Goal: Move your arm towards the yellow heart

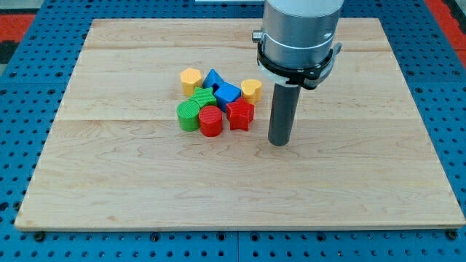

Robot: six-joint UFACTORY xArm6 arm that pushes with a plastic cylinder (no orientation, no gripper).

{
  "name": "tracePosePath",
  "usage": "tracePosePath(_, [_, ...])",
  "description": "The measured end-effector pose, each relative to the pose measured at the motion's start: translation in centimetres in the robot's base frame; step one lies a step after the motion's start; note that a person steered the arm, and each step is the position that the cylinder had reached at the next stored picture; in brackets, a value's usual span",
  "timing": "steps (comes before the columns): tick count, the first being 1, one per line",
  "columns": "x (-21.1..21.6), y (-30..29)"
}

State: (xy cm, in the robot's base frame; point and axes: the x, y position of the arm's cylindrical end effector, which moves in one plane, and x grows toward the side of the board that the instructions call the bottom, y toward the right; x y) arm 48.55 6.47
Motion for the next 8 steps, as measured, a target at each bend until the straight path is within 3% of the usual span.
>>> tracePosePath(8, [1.1, 1.8])
